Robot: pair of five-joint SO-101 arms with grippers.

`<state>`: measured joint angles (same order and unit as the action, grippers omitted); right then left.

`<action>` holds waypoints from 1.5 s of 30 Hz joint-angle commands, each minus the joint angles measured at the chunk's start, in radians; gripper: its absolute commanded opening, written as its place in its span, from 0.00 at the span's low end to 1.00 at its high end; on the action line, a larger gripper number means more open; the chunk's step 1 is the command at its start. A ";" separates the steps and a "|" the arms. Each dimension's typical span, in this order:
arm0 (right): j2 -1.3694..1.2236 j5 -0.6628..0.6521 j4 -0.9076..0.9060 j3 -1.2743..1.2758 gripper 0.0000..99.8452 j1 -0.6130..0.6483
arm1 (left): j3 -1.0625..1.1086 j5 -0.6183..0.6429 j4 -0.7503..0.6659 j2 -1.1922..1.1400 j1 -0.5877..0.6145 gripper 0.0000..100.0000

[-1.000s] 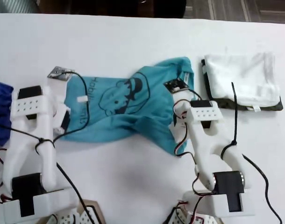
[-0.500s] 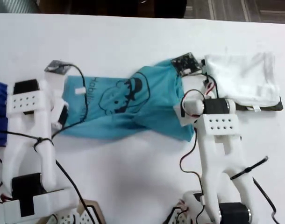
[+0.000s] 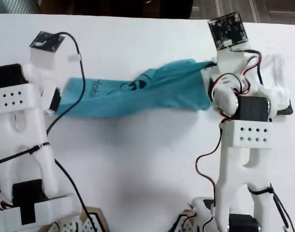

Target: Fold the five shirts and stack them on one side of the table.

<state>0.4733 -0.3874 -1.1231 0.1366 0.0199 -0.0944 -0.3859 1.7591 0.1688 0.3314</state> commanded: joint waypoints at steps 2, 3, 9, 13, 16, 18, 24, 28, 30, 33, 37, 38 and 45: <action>0.050 -0.002 -0.001 -0.075 0.02 -0.010 | -0.041 0.025 0.025 0.015 -0.086 0.03; 0.050 -0.002 -0.001 -0.086 0.02 -0.010 | -0.045 0.048 0.025 0.015 -0.101 0.03; 0.050 -0.002 -0.005 -0.213 0.02 -0.012 | -0.051 0.086 0.025 0.069 -0.178 0.03; 0.048 -0.002 -0.048 -0.288 0.02 -0.012 | -0.074 0.081 0.023 0.198 -0.204 0.03; 0.048 -0.002 -0.067 -0.319 0.02 -0.012 | -0.070 0.081 0.023 0.276 -0.198 0.03; 0.050 0.000 -0.074 -0.341 0.02 -0.013 | -0.068 0.081 0.023 0.318 -0.195 0.03; 0.050 0.005 -0.174 -0.485 0.02 -0.012 | -0.077 0.087 0.018 0.420 -0.195 0.03; 0.050 0.006 -0.200 -0.569 0.02 -0.012 | -0.077 0.087 0.005 0.460 -0.195 0.03; 0.050 0.006 -0.222 -0.603 0.02 -0.012 | -0.077 0.089 0.005 0.476 -0.195 0.03; 0.050 0.006 -0.260 -0.660 0.02 -0.012 | -0.079 0.089 0.005 0.511 -0.195 0.03; 0.090 0.008 -0.278 -0.704 0.02 -0.010 | -0.140 0.117 0.005 0.559 -0.184 0.03; 0.108 0.008 -0.277 -0.706 0.02 -0.010 | -0.166 0.126 0.006 0.562 -0.166 0.03; 0.180 0.008 -0.280 -0.694 0.02 -0.010 | -0.231 0.123 0.014 0.543 -0.094 0.03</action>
<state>0.6314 -0.3874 -1.3978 -0.5370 0.0169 -0.2938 -0.2662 1.7683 0.7150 0.2163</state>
